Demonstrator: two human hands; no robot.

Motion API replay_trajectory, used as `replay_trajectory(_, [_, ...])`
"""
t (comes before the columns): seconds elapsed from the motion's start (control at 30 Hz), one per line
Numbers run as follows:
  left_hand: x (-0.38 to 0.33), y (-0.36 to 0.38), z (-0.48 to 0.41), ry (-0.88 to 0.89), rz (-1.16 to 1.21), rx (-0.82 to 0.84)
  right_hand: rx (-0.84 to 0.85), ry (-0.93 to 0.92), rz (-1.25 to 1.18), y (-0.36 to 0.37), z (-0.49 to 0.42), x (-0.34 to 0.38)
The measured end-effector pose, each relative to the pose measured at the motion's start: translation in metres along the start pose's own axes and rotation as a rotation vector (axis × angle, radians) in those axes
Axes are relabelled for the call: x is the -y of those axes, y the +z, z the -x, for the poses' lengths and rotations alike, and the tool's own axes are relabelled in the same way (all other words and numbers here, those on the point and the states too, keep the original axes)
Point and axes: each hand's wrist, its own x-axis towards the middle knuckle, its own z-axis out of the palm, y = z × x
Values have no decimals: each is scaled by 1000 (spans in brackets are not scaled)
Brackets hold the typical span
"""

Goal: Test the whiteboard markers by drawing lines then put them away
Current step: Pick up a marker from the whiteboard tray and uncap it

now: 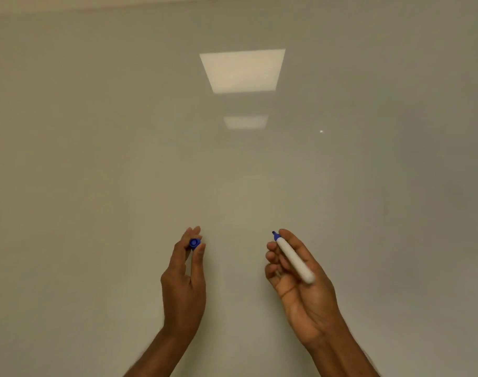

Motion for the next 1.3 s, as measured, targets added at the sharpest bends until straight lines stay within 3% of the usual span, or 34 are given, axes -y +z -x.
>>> replay_trajectory(0.23, [3, 15, -50, 252, -130, 71, -86, -548, 751, 24, -21, 19])
replay_trajectory(0.33, [0, 27, -63, 323, -123, 121, -184, -719, 848, 26, -35, 29])
replay_trajectory(0.6, [9, 59, -89, 453, -224, 126, -283, -958, 1052, 14, -74, 50])
replay_trajectory(0.97, [20, 72, -92, 482, -242, 49, -299, -1019, 1153, 7, -101, 54])
replay_trajectory(1.3, [26, 74, -93, 566, -270, 25, -294, -946, 1243, -20, -73, 35])
